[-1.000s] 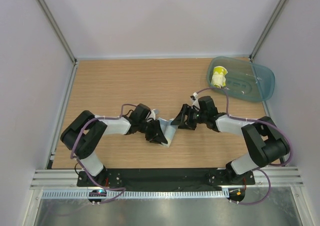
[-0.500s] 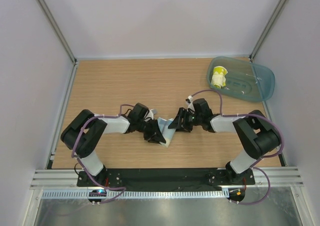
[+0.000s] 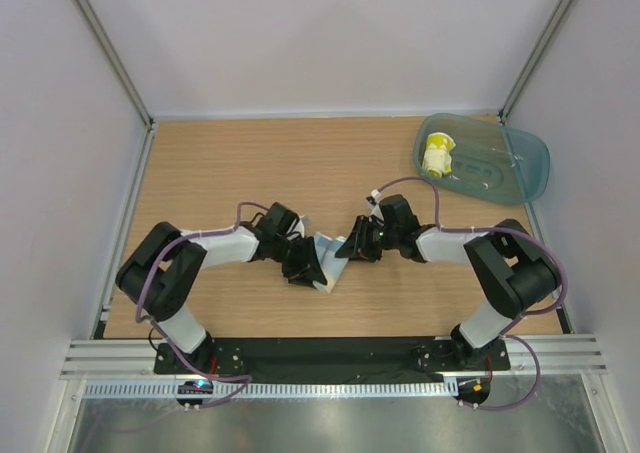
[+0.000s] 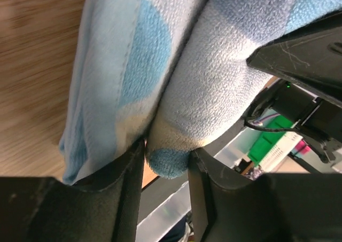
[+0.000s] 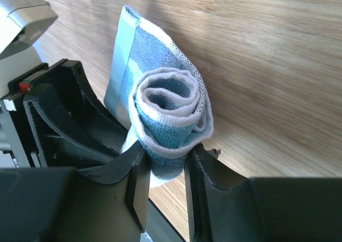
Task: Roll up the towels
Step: Roll the towel
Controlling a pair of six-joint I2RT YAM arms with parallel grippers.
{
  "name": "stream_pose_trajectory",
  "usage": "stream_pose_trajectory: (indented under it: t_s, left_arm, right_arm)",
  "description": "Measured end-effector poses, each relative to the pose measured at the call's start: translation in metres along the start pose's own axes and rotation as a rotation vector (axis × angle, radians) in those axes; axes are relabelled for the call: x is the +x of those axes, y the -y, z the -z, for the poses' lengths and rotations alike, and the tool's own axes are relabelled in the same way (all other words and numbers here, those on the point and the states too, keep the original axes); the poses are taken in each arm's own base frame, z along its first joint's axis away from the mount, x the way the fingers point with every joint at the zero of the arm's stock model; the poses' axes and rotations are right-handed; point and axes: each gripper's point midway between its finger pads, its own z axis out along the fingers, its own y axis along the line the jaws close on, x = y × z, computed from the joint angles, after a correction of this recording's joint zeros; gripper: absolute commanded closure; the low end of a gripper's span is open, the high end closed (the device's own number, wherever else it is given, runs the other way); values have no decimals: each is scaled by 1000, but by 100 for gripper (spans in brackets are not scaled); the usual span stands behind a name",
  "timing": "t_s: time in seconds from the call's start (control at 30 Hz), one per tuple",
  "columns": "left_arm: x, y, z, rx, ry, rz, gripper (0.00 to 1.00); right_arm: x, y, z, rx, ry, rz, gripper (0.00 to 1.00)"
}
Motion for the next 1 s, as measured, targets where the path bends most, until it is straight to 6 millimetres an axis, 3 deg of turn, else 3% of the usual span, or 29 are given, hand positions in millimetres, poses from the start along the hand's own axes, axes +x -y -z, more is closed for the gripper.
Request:
stream_pose_trajectory:
  t_s: [0.23,0.47,0.7,1.0]
  left_arm:
    - [-4,-8,13,-87,53,-35,58]
    - [-8,-8,35,-181,123,-94,45]
    - [-17,19,60,-284,266,-287,42]
    - [4,59,60,-405,382,-616,42]
  right_arm:
    - [0,-4,-1,29,-16,-5,71]
    - [-3,-8,-1,56,-20,-2,72]
    - [-2,-8,-3,77,-37,-5,72]
    - [-2,-10,-6,90,-58,4,73]
